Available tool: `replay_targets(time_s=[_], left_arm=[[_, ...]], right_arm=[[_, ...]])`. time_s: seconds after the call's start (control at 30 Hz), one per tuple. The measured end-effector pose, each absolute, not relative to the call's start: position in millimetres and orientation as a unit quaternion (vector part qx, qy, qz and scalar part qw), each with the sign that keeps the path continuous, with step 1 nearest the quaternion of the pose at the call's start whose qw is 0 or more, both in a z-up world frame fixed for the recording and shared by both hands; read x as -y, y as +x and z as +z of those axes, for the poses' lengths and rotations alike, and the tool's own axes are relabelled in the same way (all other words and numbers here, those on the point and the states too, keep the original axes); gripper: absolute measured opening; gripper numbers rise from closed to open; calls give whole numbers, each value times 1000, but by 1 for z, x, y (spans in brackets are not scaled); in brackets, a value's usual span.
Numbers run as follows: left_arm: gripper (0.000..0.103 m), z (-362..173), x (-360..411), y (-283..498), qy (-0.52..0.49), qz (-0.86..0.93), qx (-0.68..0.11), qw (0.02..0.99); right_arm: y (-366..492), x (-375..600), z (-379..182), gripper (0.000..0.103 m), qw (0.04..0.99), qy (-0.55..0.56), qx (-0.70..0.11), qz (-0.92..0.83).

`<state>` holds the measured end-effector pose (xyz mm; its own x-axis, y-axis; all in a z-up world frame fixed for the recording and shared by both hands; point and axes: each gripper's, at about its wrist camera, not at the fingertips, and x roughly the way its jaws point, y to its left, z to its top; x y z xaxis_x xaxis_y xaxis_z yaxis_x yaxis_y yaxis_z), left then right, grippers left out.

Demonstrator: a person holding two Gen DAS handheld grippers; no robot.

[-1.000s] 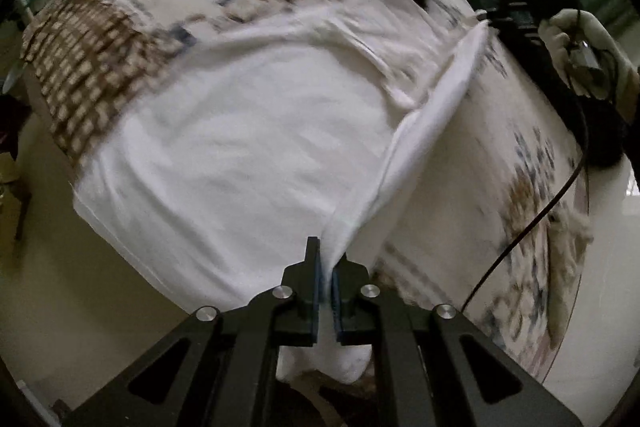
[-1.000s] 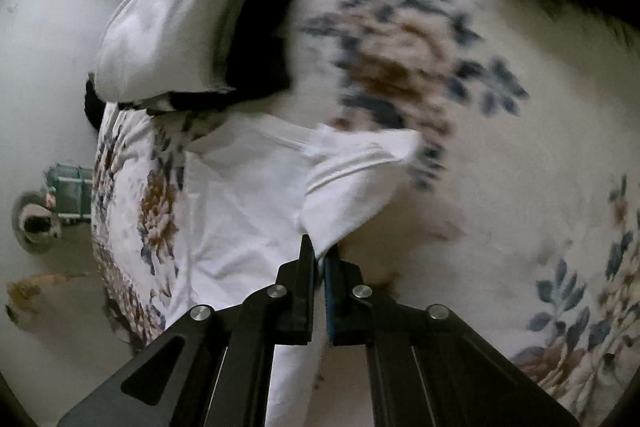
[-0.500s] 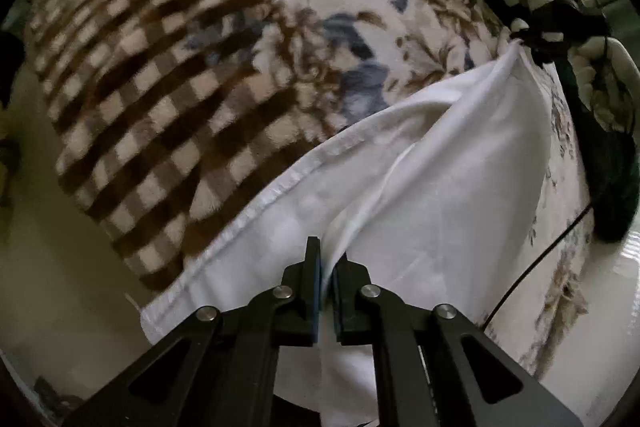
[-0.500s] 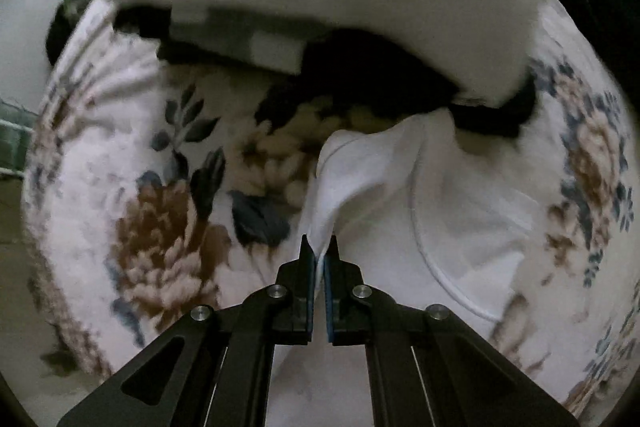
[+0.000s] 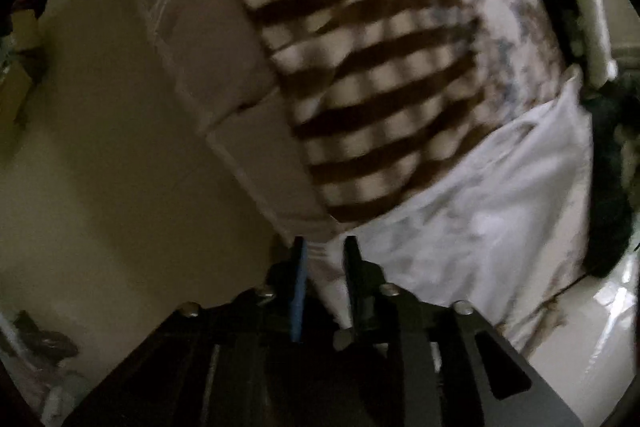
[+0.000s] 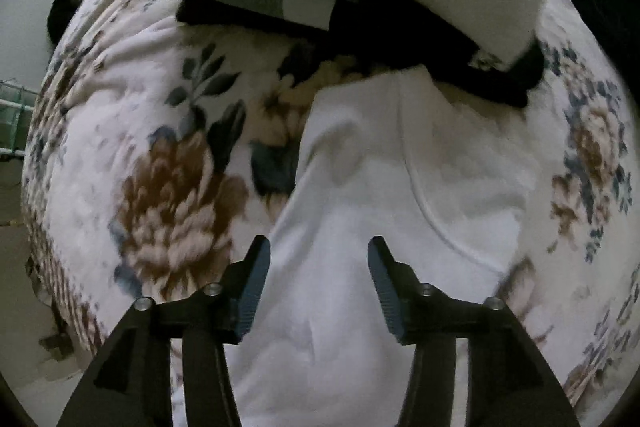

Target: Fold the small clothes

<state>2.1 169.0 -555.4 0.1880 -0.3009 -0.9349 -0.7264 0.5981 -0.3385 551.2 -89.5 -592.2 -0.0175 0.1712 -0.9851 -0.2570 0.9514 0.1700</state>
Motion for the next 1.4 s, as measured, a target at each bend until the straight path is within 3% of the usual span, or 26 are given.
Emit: replay_targets(time_s=[0.07,0.1,0.2,0.27,0.3,0.33,0.43,0.5,0.53,0.57,0.7,0.83,1.0,1.03,1.07,1.13,1.27,1.4], left_arm=[[48,-546,-160,14,-425,140,-600,663],[53,-545,-149,24,-421,121,-598,671],[55,-558,-121,47,-371,99,-627,678],[46,-570,-103,55,-343,88,-646,676],[33,-572,-93,57,-326,86,-649,682],[12,-573,-88,59,-312,88,-651,686],[5,-567,-79,55,-292,97,-640,704],[4,-560,-78,51,-293,101,-631,711],[3,-554,-84,47,-295,104,-622,718],[3,-549,-86,46,-295,105,-618,721],[3,-528,-98,48,-303,111,-597,734],[3,-541,-117,44,-321,121,-600,723],[14,-559,-134,40,-367,110,-622,683],[28,-556,-134,39,-359,114,-625,684],[39,-549,-134,38,-350,117,-625,688],[41,-539,-142,38,-352,115,-617,695],[41,-521,-147,73,-357,102,-596,712],[45,-511,-130,179,-352,42,-563,747]], right_arm=[[535,93,-583,54,699,-31,-697,157],[524,95,-578,54,699,-28,-696,159],[503,107,-576,54,683,-2,-713,159],[488,106,-582,54,665,22,-728,164],[483,100,-584,54,660,27,-732,165],[481,96,-589,54,657,32,-736,164],[478,70,-608,54,652,39,-739,167],[478,54,-623,41,652,40,-740,161],[479,48,-628,8,655,33,-739,150],[479,43,-629,1,662,26,-735,141],[476,38,-616,1,692,24,-709,132],[477,37,-616,1,698,20,-705,125],[488,35,-632,2,666,1,-729,155],[490,41,-628,6,663,17,-730,167],[492,53,-619,17,664,40,-725,176],[499,92,-591,41,690,85,-699,168],[523,163,-561,44,722,122,-671,115],[553,218,-569,44,732,148,-661,79]])
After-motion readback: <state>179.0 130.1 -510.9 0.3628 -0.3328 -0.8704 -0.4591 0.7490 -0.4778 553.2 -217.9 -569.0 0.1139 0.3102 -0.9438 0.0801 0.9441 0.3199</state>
